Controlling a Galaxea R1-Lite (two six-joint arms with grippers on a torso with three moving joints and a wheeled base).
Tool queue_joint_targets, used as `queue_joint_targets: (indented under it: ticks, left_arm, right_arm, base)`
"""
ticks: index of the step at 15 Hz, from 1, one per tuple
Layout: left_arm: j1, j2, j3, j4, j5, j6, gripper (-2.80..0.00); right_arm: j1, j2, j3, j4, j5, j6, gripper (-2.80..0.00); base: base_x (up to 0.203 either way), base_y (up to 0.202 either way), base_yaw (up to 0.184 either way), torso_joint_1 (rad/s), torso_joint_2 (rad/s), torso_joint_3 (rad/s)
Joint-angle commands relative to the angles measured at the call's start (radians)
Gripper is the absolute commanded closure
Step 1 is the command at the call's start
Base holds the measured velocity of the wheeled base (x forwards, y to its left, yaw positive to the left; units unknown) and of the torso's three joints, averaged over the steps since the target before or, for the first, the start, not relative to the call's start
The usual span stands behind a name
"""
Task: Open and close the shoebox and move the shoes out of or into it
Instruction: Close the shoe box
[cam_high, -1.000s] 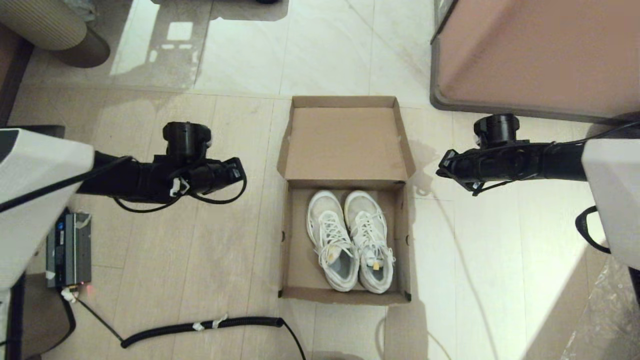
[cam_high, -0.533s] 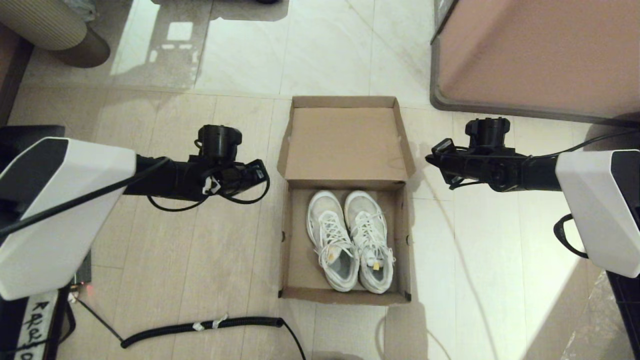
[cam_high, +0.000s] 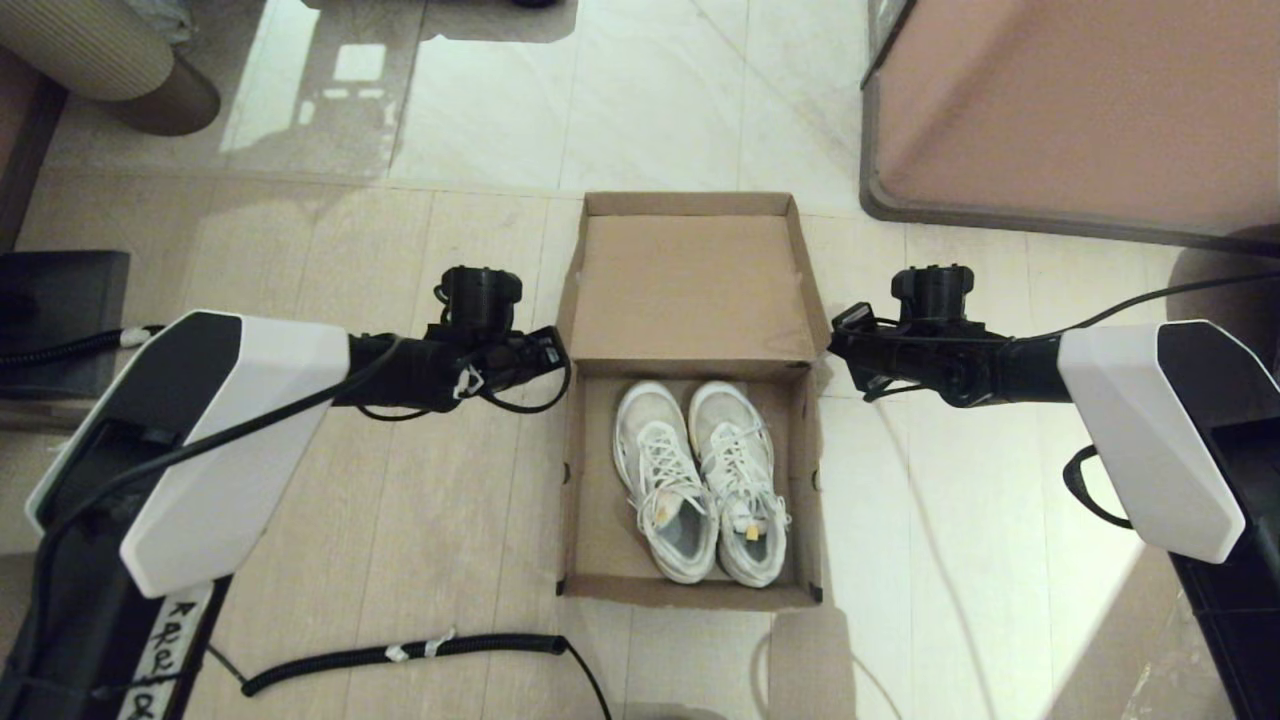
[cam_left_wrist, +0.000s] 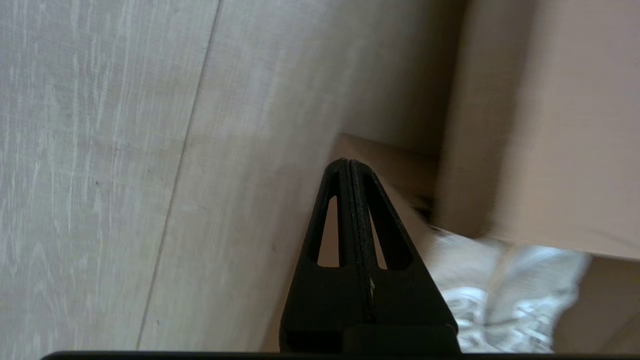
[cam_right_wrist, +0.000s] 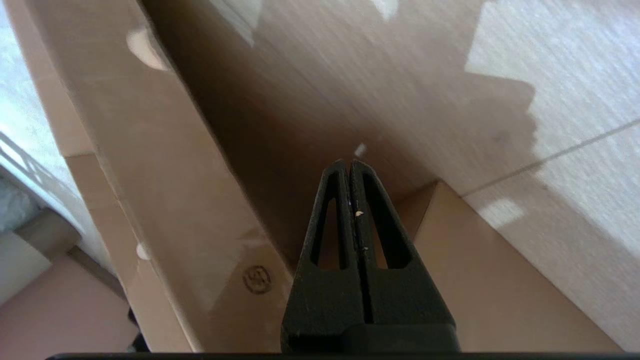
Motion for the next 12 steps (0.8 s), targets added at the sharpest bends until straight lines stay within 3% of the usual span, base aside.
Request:
queue_joint_targets:
  ticks: [1,7,12]
  left_arm:
    - [0.002,0.024,-0.009,-0.022,-0.003,-0.002,0.00]
    - [-0.001,0.043,-0.010,-0.110,-0.016,-0.006,0.00]
    - [-0.009,0.039,-0.003,-0.063,-0.007,-0.007,0.00]
  right_arm:
    - [0.010,0.005,0.007,-0.003,0.038,0.006,0.00]
    - [0.010,-0.001,0.007,0.033,0.053,0.006,0.00]
    - [0.011,-0.036,0.044,0.071,0.074,0.005,0.00]
  base:
    - [0.000,0.000,0.000,0.000,0.00,0.000]
    - [0.000,0.000,0.000,0.000,0.00,0.000]
    - [0.000,0.000,0.000,0.000,0.00,0.000]
